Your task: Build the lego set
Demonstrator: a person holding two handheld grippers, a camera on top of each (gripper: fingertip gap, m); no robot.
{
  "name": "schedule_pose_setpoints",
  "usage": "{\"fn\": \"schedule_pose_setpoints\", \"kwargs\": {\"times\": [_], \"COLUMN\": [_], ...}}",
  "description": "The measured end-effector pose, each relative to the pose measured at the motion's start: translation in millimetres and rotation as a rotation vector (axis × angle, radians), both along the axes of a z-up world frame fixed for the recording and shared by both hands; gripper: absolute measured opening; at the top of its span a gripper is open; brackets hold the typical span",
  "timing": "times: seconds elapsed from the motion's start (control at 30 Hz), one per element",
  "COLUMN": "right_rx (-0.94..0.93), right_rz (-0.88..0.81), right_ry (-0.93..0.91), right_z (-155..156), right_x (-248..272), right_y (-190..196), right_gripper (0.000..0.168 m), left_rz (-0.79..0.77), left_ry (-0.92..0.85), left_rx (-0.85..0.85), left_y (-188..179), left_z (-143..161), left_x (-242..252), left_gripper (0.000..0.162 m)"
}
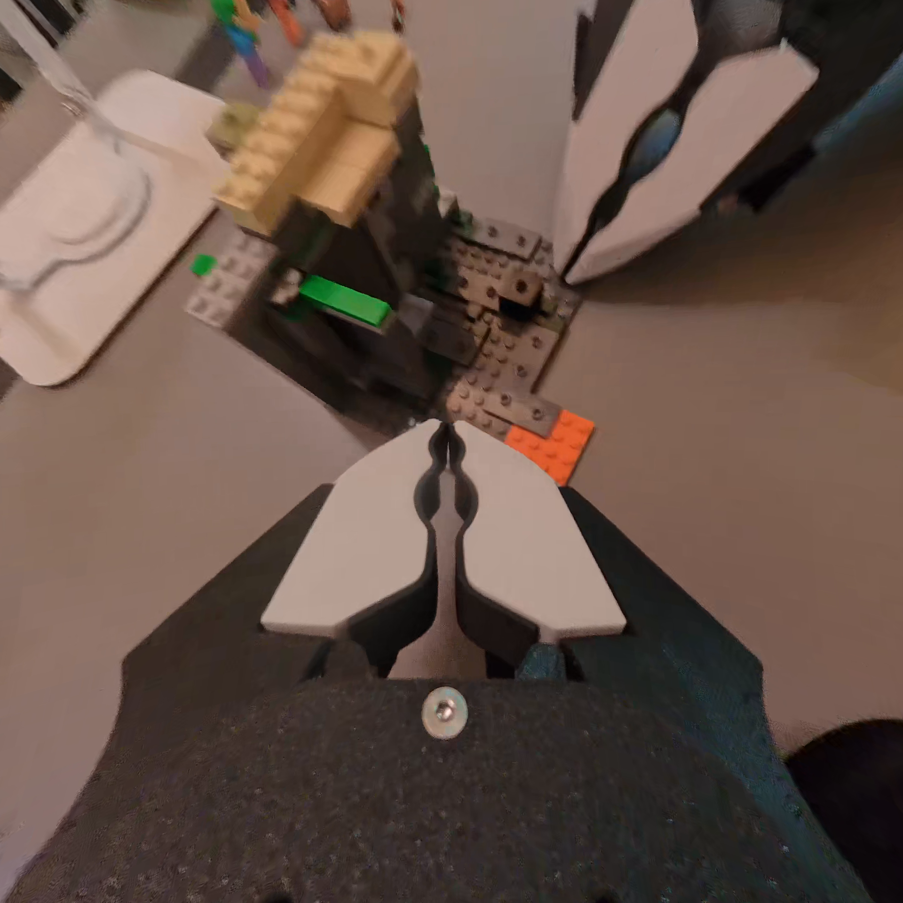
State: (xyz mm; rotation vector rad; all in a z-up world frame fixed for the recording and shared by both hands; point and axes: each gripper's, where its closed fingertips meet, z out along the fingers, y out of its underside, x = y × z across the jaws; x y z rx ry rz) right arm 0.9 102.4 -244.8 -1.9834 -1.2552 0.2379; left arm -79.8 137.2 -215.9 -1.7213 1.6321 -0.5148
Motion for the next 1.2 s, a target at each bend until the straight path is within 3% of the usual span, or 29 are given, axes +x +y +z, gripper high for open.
{"fn": "schedule_pose_setpoints", "kwargs": {"times": [0.27, 0.77, 1.2], "right_rx": [0.033, 0.052, 0.154], "right_rz": [-0.013, -0.182, -0.175], "right_ry": [-0.021, -0.064, -0.179], "right_z": [0, 0, 1], "right_x": [0, -1, -21], "right_y": [0, 14, 16], "right_gripper": [0.000, 0.000, 0.000], "left_rz": [-0.035, 0.011, 0.052], "left_ry": [0.185, 0.174, 0.148], "left_rx": [-0.006, 0.140, 0.239], "left_y": [-13, 24, 50], "left_z": [-28, -30, -29], "left_x": [-2, 12, 20], "left_gripper": [0.000, 0.000, 0.000]}}
